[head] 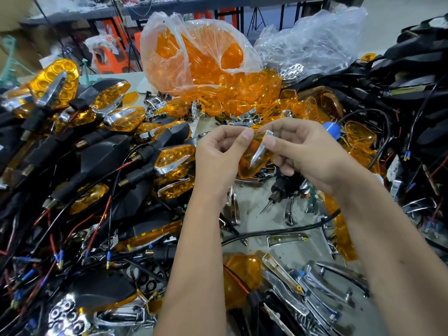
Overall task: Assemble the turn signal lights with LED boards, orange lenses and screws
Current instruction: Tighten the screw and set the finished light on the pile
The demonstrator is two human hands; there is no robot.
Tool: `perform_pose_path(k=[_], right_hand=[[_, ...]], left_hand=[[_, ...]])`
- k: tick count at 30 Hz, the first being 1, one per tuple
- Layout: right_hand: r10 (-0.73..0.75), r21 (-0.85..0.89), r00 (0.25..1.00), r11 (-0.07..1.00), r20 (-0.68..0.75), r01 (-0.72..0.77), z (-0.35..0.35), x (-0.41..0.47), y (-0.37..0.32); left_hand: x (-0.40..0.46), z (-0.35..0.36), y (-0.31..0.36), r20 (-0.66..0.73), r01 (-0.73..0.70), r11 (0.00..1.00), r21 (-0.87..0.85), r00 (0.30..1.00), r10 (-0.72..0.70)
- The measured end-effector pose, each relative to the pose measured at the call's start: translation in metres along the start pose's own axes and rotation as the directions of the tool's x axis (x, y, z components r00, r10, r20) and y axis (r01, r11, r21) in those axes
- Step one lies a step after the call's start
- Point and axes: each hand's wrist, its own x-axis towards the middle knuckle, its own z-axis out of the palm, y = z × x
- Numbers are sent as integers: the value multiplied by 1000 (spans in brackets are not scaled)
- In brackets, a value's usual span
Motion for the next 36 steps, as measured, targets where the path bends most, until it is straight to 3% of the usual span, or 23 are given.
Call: perform_pose_path(k=[5, 8, 13, 22, 28, 32, 34, 36], right_hand=[[25, -80, 1000, 996, -5, -26, -5, 2, 3], [24, -207, 999, 978, -22, -28, -4, 4, 6], [0, -254, 1000, 967, -30, -8, 0, 3, 7], [-5, -249, 998, 968, 68, 21, -5, -2, -1], [71, -517, 971, 854, 226, 58, -11, -8, -16], [194, -719, 938, 691, 286, 76, -3, -7, -25], [300, -739, 894, 672, 333, 50, 2, -10, -31], [277, -721, 901, 691, 335, 55, 1, -13, -37]], left_hand=[[0, -13, 2, 180, -36, 989, 143, 984, 9], [-1, -11, 1, 172, -41, 964, 264, 985, -5], [1, -11, -1, 175, -52, 928, 369, 985, -15], [0, -16, 5, 268, -73, 952, 298, 964, -10], [2, -26, 10, 436, -27, 949, 313, 892, -118], [2, -32, 11, 276, 7, 971, 238, 958, -75], [1, -31, 13, 175, 26, 987, 157, 983, -53], [0, -27, 15, 140, 30, 994, 107, 989, -45]])
